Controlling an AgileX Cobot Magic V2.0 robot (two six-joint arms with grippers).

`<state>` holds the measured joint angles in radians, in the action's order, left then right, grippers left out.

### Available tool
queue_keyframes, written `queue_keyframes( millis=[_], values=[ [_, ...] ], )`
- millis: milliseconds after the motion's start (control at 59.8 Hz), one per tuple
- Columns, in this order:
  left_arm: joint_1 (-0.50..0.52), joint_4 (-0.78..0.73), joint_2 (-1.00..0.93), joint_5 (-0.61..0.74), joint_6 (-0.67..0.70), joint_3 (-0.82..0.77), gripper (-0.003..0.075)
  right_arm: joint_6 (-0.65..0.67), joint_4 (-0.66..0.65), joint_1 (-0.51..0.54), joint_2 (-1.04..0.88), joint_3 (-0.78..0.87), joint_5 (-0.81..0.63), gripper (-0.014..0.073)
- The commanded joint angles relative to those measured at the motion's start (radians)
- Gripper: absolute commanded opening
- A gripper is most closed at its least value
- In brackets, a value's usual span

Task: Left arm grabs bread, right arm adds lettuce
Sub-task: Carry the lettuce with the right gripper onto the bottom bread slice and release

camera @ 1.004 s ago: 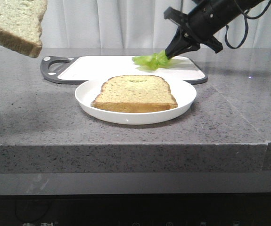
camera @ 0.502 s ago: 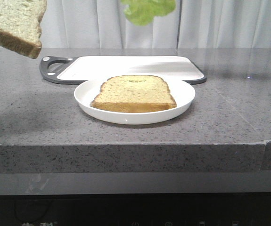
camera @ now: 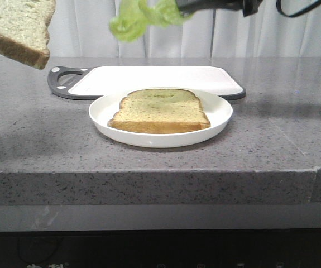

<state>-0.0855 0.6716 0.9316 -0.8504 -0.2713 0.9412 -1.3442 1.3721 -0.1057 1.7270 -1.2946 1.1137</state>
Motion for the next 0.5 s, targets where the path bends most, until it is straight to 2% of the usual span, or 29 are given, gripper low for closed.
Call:
queue_keyframes(
  millis=[0,184,318,485],
  values=[
    [0.003,0.040,-0.012,0.054,0.000,0.028,-0.0020,-0.095,0.094,-0.006,-0.053,0.020,0.042,-0.0116],
    [0.003,0.040,-0.012,0.054,0.000,0.028,-0.0020,-0.210,0.092,-0.051,-0.052,0.081,0.022,-0.0116],
    [0.003,0.040,-0.012,0.054,0.000,0.028,-0.0020,-0.216,0.092,-0.070,-0.032,0.086,-0.042,-0.0116],
    [0.003,0.040,-0.012,0.054,0.000,0.028,-0.0020,-0.216,0.071,-0.070,0.016,0.086,-0.047,-0.0116]
  ],
)
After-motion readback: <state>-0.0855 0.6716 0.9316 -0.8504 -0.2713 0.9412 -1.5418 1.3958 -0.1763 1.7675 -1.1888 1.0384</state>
